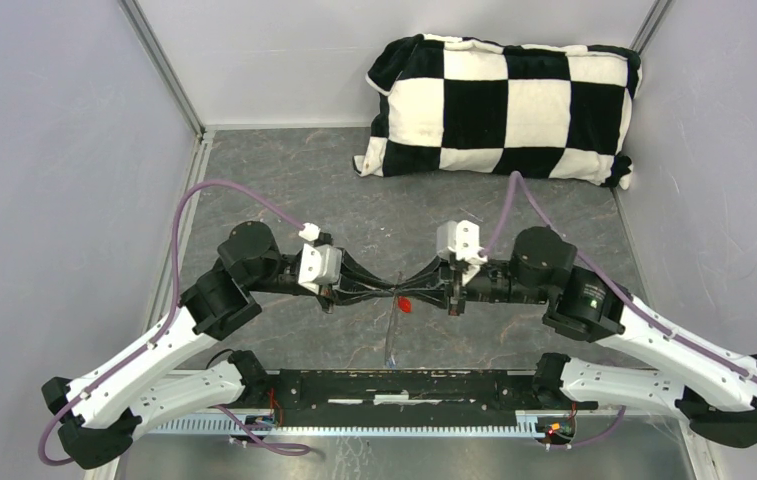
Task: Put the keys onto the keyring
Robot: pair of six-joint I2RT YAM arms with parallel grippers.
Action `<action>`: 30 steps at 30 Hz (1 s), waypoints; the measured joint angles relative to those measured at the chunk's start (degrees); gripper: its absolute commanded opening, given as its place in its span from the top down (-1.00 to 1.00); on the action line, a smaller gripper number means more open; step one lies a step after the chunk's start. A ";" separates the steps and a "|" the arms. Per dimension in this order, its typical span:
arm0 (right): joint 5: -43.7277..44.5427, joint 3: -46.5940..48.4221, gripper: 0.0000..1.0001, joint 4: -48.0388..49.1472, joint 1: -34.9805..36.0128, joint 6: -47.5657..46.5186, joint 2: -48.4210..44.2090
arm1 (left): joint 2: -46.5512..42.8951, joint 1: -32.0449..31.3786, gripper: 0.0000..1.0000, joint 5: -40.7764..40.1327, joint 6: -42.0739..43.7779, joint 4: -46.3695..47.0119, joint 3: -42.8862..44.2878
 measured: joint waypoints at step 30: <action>-1.62 20.85 0.77 -31.89 0.00 -6.93 19.61 | 4.55 0.04 0.96 -1.25 18.95 -19.82 2.12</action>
